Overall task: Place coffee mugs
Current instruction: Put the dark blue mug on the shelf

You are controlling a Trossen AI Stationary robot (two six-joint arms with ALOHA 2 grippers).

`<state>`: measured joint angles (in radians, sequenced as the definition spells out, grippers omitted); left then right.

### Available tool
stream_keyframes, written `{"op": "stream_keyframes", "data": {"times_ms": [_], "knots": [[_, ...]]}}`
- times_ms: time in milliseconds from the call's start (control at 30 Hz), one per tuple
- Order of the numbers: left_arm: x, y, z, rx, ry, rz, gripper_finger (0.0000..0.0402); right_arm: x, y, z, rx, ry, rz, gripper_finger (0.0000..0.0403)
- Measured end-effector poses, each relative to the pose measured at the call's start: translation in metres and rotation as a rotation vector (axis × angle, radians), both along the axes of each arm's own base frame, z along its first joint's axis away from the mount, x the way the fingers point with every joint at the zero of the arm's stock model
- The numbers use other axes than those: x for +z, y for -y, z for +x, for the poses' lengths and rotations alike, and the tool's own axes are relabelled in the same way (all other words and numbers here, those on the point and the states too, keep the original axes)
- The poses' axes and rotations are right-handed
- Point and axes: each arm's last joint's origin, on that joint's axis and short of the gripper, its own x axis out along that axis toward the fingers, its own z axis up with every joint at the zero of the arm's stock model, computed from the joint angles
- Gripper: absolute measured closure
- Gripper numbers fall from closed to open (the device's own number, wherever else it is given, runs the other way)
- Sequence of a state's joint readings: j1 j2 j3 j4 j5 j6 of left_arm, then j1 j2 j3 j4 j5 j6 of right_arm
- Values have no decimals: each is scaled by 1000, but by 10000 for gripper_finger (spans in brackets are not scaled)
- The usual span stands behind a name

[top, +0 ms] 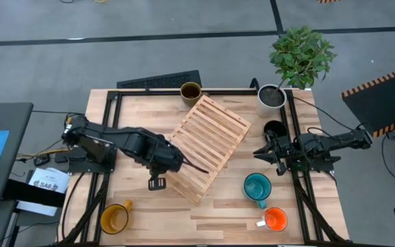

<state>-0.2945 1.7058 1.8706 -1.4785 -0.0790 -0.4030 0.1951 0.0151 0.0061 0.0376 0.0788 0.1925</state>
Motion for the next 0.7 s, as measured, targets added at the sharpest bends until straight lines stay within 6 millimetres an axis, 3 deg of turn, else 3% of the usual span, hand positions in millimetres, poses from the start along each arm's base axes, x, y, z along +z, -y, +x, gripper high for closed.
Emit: {"op": "stream_keyframes", "data": {"times_ms": [567,700], "knots": [[2,-3,2,-16,16,-17,296,0,0,0,0,0,0,316],[19,-6,-1,-12,73,-33,276,0,0,0,0,0,0,316]]}}
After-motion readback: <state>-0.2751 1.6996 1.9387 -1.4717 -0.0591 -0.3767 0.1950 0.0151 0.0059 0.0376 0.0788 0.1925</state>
